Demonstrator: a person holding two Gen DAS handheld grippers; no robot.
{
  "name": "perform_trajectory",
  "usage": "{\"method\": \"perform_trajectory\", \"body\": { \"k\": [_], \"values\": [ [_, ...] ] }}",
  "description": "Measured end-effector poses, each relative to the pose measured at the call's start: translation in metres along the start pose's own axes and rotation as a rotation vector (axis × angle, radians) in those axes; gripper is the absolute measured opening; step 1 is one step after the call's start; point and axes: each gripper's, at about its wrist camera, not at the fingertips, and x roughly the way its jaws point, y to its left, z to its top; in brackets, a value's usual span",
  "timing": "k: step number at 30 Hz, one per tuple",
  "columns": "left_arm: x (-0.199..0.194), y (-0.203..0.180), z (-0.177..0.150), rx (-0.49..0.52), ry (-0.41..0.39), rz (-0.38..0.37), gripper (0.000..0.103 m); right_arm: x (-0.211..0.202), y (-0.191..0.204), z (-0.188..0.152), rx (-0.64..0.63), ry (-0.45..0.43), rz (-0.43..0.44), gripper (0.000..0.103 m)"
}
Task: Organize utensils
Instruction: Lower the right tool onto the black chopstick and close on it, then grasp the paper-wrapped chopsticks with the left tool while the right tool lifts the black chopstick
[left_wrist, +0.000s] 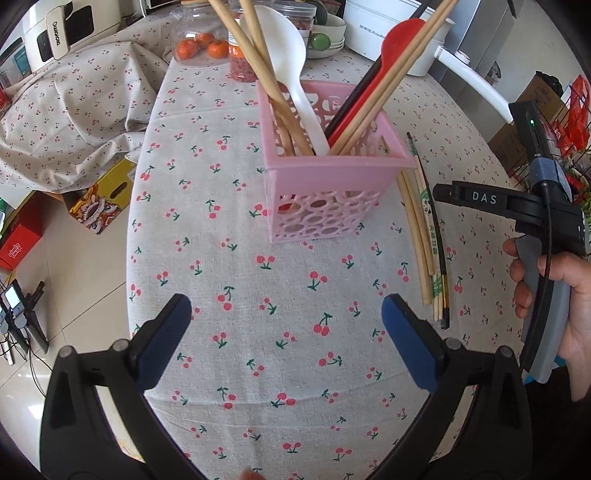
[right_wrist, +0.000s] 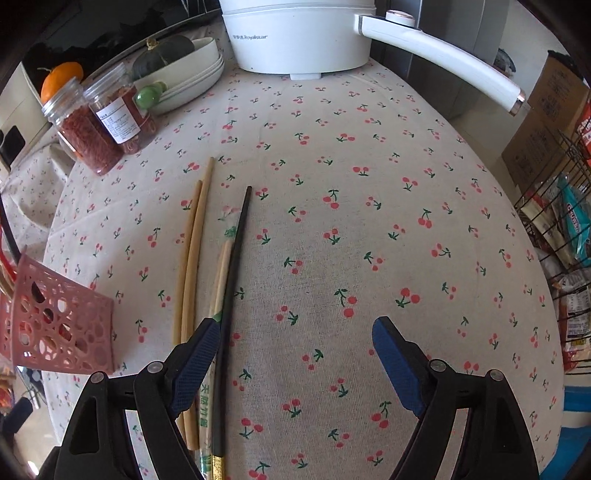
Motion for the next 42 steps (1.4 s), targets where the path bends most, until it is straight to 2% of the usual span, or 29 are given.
{"method": "perform_trajectory", "body": {
  "k": [3,13,16,19,21,22,24,27,30,34,38,40,42],
  "values": [
    [0.002,-0.002,0.0,0.005,0.005,-0.002,0.102,0.009,0.006,0.002,-0.016,0.023,-0.016,0.086],
    [-0.002,-0.011,-0.004,0.029,0.002,-0.02,0.102,0.014,0.01,0.002,-0.043,0.015,-0.061,0.087],
    [-0.005,-0.019,-0.006,0.044,-0.004,-0.031,0.102,0.014,0.008,0.0,-0.049,0.018,-0.054,0.084],
    [-0.007,-0.034,-0.01,0.078,-0.011,-0.045,0.102,0.01,0.003,0.001,-0.049,0.015,-0.041,0.055],
    [-0.008,-0.045,-0.012,0.104,-0.013,-0.059,0.102,0.006,-0.001,0.004,-0.07,0.03,-0.02,0.023],
    [-0.009,-0.051,-0.013,0.116,-0.016,-0.068,0.102,0.005,-0.003,0.004,-0.081,0.041,-0.004,0.017],
    [-0.01,-0.062,-0.014,0.135,-0.021,-0.081,0.102,0.005,-0.015,0.005,-0.073,0.063,0.034,0.011],
    [-0.008,-0.079,-0.014,0.156,-0.018,-0.103,0.102,0.003,-0.038,0.006,-0.046,0.094,0.07,0.006],
    [-0.001,-0.1,-0.012,0.189,0.003,-0.105,0.102,-0.002,-0.061,0.006,-0.02,0.101,0.076,0.006],
    [0.012,-0.126,-0.001,0.241,0.018,-0.063,0.102,-0.017,-0.086,0.004,0.01,0.074,0.109,0.006],
    [0.027,-0.149,0.012,0.242,0.037,-0.023,0.102,-0.026,-0.112,0.003,0.043,0.058,0.14,0.006],
    [0.033,-0.158,0.023,0.242,0.033,0.005,0.099,-0.029,-0.12,0.001,0.058,0.064,0.162,0.006],
    [0.038,-0.163,0.035,0.237,0.018,0.033,0.091,-0.032,-0.127,0.0,0.065,0.069,0.183,0.006]
  ]
}}
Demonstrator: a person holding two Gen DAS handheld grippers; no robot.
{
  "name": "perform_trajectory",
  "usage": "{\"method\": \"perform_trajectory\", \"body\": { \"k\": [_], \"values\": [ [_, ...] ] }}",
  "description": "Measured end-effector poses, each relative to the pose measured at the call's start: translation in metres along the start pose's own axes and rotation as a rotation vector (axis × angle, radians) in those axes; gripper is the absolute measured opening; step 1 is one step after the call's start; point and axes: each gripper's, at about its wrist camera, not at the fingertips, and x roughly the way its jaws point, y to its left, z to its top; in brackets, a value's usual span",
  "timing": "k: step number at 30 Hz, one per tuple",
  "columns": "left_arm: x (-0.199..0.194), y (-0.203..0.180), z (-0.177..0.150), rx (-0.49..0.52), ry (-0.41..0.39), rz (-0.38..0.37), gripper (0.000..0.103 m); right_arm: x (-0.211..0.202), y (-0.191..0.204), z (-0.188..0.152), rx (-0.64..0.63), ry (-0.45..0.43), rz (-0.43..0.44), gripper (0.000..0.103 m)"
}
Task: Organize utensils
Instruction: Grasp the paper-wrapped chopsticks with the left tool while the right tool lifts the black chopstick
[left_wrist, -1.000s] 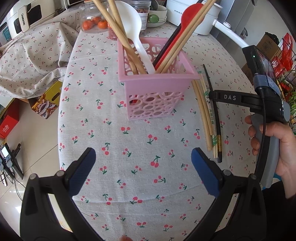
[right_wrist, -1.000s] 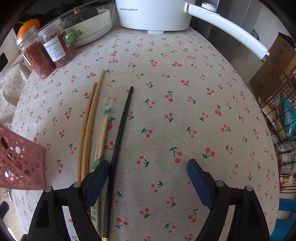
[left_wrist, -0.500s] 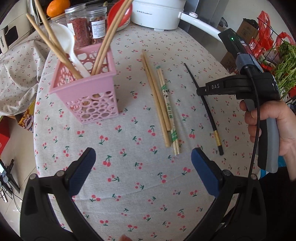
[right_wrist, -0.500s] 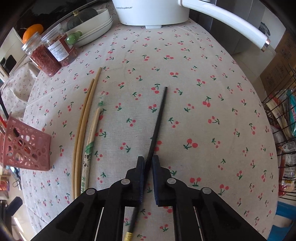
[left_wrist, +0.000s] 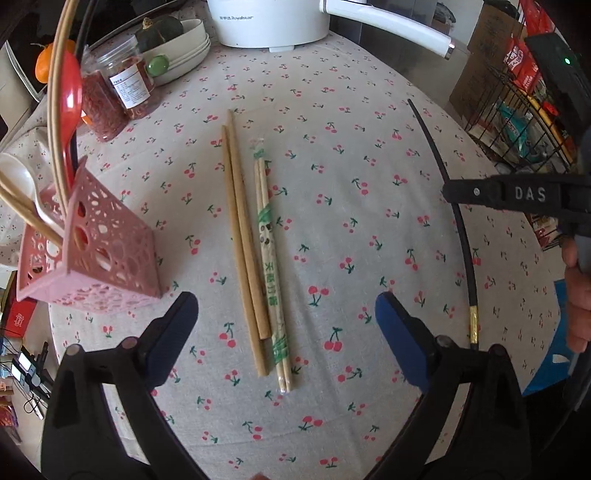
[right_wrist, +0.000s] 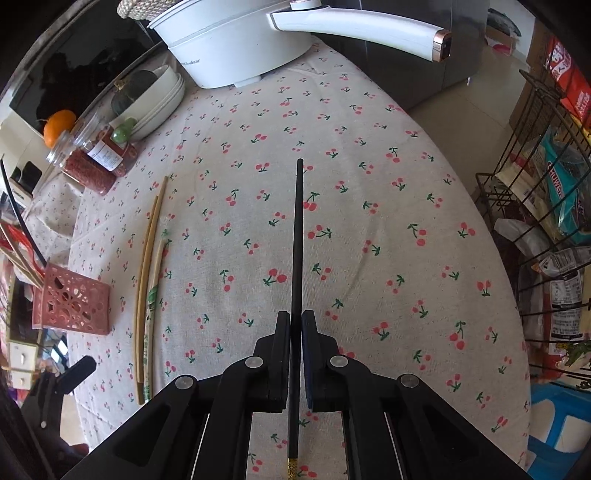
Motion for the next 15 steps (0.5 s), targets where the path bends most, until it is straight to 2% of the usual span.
{"method": "perform_trajectory", "body": {
  "k": [1,3,6,9,12,15],
  "values": [
    [0.002,0.002,0.005,-0.007,0.003,-0.009,0.086,-0.002,-0.002,0.0,-0.001,0.0,0.008,0.006],
    [0.009,0.007,0.017,-0.042,0.028,-0.035,0.067,-0.002,-0.001,0.002,-0.014,-0.001,0.021,0.006],
    [0.019,0.009,0.033,-0.077,0.053,-0.036,0.052,-0.005,-0.002,0.002,-0.028,-0.001,0.043,0.006],
    [0.029,0.004,0.044,-0.06,0.077,-0.016,0.042,-0.006,-0.004,0.005,-0.029,0.002,0.066,0.006],
    [0.041,0.001,0.051,-0.063,0.115,-0.014,0.024,-0.008,-0.007,0.007,-0.021,0.003,0.086,0.006],
    [0.049,-0.001,0.058,-0.062,0.131,0.032,0.023,-0.009,-0.009,0.009,-0.009,0.005,0.104,0.006]
  ]
}}
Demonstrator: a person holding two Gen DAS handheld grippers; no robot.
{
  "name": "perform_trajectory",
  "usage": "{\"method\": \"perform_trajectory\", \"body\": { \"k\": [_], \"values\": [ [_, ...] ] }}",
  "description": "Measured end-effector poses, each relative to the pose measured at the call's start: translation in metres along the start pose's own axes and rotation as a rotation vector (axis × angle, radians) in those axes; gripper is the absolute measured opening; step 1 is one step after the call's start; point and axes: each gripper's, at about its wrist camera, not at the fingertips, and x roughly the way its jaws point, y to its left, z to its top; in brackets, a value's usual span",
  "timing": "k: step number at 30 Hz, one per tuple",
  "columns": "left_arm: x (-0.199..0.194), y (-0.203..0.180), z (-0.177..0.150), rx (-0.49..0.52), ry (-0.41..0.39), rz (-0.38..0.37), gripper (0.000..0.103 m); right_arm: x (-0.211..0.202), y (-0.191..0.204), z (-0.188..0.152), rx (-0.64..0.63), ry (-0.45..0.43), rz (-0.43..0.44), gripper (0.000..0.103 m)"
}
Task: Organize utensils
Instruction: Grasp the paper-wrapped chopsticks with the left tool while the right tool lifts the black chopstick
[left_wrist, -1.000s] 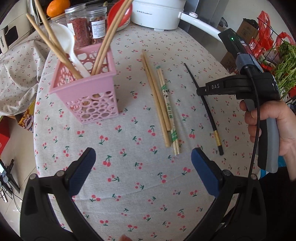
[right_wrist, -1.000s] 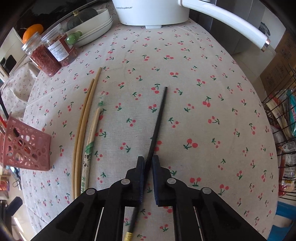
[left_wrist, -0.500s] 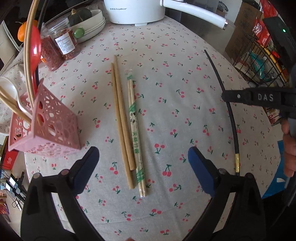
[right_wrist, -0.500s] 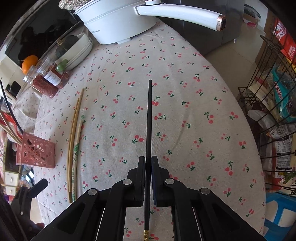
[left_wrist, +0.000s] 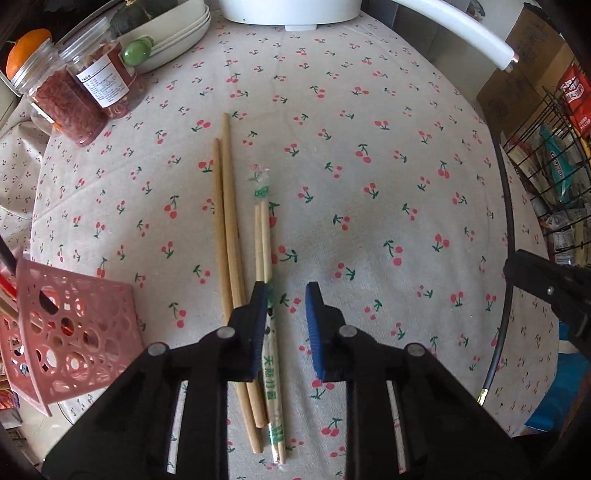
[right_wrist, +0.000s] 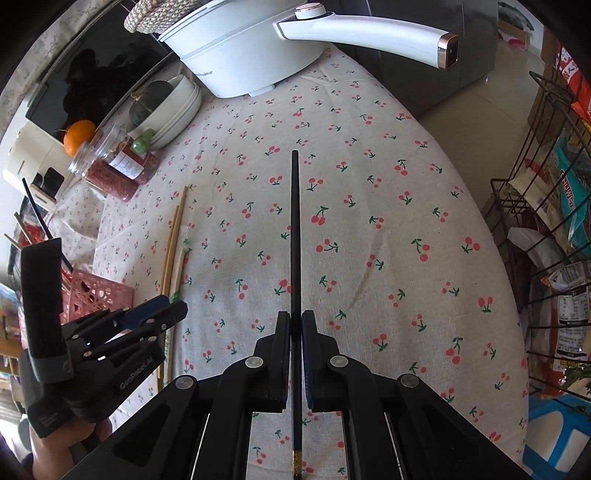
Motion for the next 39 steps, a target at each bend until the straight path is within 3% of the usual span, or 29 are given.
{"method": "perform_trajectory", "body": {
  "k": [6,14,16,17,19,21,28,32,34,39],
  "values": [
    [0.012,0.004,0.01,-0.023,0.053,0.016,0.023,-0.005,-0.002,0.0,0.011,-0.005,0.023,0.006],
    [0.02,0.022,0.02,-0.073,0.107,-0.049,0.023,0.002,-0.001,0.001,0.017,0.019,0.038,0.008],
    [0.021,0.027,0.022,-0.066,0.106,-0.047,0.019,0.007,-0.005,0.003,0.04,0.037,0.051,0.009],
    [0.021,0.03,0.022,-0.06,0.101,-0.048,0.01,0.01,-0.007,0.004,0.055,0.047,0.06,0.011],
    [0.021,0.034,0.02,-0.047,0.088,-0.053,0.007,0.017,-0.011,0.006,0.073,0.067,0.068,0.021],
    [0.016,0.034,0.014,-0.035,0.068,-0.062,0.006,0.021,-0.011,0.007,0.077,0.069,0.056,0.027],
    [-0.013,0.044,-0.013,0.002,-0.031,-0.095,0.006,0.046,0.002,0.011,0.034,0.106,-0.003,0.026],
    [-0.039,0.044,-0.033,0.03,-0.112,-0.127,0.006,0.052,0.02,0.011,-0.07,0.082,-0.073,0.009],
    [-0.053,0.044,-0.045,0.036,-0.162,-0.147,0.006,0.053,0.025,0.009,-0.109,0.072,-0.107,0.007],
    [-0.086,0.047,-0.073,0.037,-0.275,-0.182,0.006,0.039,0.027,0.008,-0.094,0.014,-0.046,0.006]
  ]
}}
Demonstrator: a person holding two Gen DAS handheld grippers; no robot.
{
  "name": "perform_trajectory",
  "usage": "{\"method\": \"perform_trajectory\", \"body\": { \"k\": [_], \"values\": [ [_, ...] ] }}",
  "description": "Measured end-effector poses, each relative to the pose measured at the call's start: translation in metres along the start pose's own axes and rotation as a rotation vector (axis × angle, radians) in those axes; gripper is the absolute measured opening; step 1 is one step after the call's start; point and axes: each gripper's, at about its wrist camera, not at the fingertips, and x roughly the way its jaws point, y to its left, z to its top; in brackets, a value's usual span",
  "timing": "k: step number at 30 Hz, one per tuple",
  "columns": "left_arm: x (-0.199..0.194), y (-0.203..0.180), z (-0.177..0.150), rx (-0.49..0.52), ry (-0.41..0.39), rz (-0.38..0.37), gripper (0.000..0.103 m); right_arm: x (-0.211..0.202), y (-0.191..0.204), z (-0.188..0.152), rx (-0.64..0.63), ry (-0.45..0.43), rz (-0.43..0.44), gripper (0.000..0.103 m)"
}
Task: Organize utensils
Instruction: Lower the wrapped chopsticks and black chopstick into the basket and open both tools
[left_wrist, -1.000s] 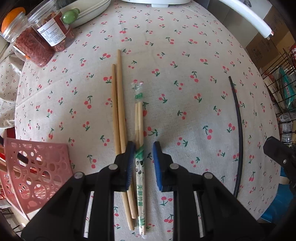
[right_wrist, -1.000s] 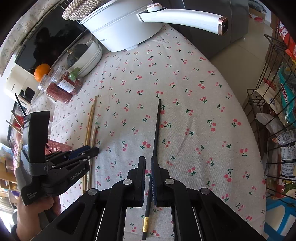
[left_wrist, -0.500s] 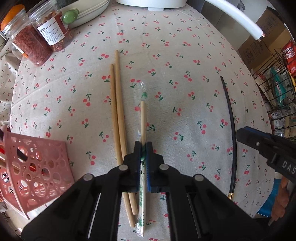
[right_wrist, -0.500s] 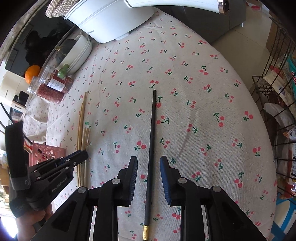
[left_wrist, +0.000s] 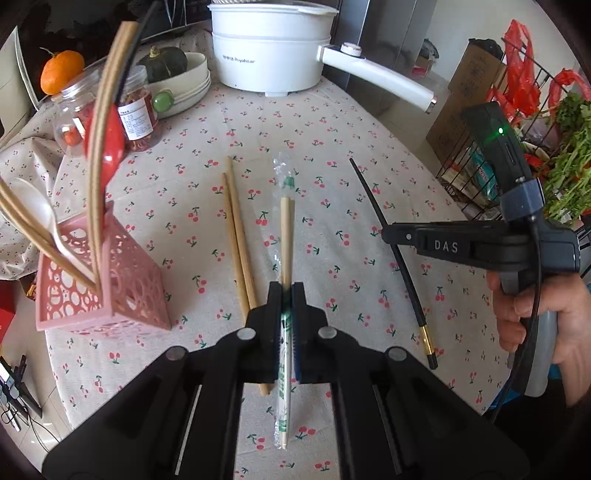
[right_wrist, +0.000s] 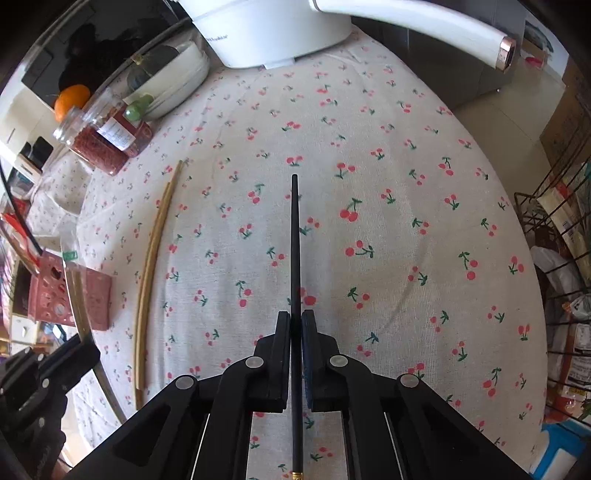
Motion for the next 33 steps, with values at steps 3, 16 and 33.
{"method": "perform_trajectory", "body": {
  "k": [3,16,33],
  "values": [
    [-0.025,0.004,-0.009,-0.007,-0.077,-0.012,0.006,-0.029,0.008,-0.005,-0.028,-0.096,0.049,0.006],
    [-0.113,0.016,-0.024,0.029,-0.376,-0.076,0.006,-0.127,0.048,-0.053,-0.153,-0.446,0.155,0.006],
    [-0.142,0.091,-0.006,-0.127,-0.729,0.131,0.006,-0.17,0.101,-0.054,-0.255,-0.53,0.238,0.006]
  ]
}}
